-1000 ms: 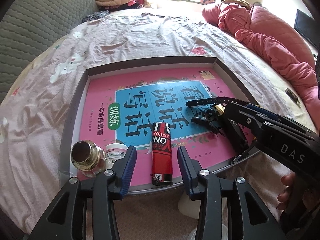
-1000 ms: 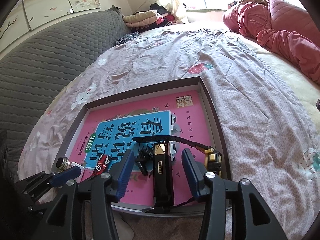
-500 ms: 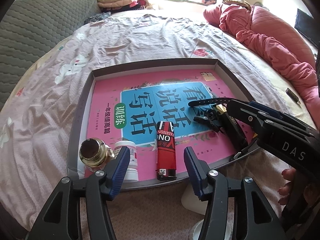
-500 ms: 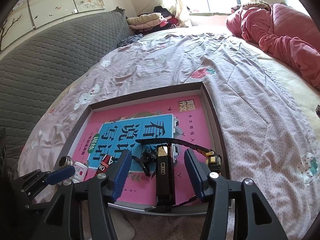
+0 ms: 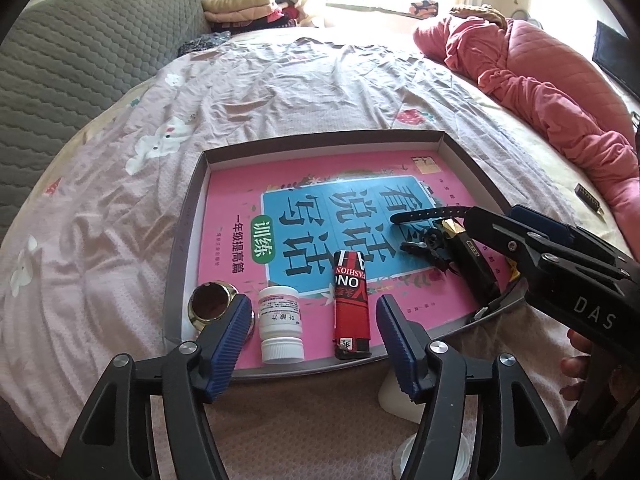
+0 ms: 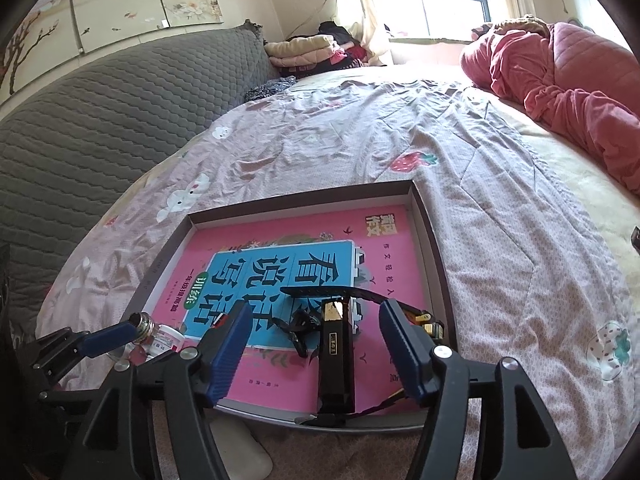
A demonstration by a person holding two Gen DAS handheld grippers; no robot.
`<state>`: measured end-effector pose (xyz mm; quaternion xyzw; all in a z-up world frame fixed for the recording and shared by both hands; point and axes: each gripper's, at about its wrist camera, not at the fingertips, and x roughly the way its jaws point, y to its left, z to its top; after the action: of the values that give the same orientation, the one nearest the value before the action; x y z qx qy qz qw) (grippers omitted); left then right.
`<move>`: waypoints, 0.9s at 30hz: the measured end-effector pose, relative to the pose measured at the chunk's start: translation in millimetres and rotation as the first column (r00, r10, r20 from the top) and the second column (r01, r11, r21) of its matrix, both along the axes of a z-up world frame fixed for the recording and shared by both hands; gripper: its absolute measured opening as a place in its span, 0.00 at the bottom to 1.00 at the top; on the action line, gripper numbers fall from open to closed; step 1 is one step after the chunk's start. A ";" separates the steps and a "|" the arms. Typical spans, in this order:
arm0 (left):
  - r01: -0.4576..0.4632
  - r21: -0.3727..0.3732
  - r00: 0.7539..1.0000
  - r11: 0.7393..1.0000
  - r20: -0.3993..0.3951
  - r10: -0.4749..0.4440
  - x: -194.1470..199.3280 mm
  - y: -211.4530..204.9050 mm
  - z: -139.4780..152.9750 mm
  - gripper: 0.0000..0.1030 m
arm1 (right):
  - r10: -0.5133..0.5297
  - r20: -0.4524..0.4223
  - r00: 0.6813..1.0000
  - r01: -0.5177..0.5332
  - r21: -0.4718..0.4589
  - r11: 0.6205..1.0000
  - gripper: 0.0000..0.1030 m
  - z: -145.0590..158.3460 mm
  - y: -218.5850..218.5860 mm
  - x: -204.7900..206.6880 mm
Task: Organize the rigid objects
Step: 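Open the left gripper to release the red lighter while the right opens on the black case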
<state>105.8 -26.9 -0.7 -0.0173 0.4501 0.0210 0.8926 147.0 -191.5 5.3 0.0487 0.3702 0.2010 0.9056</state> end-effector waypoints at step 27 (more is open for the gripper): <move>0.033 0.029 0.999 0.999 0.028 -0.033 -29.7 -5.7 18.1 0.68 | 0.016 0.132 0.991 -0.029 0.100 0.995 0.64 21.6 -22.5 -31.9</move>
<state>76.1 -32.6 17.4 0.0024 0.4372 0.0123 0.8993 115.1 -214.1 26.9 0.0771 0.2997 0.2326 0.9220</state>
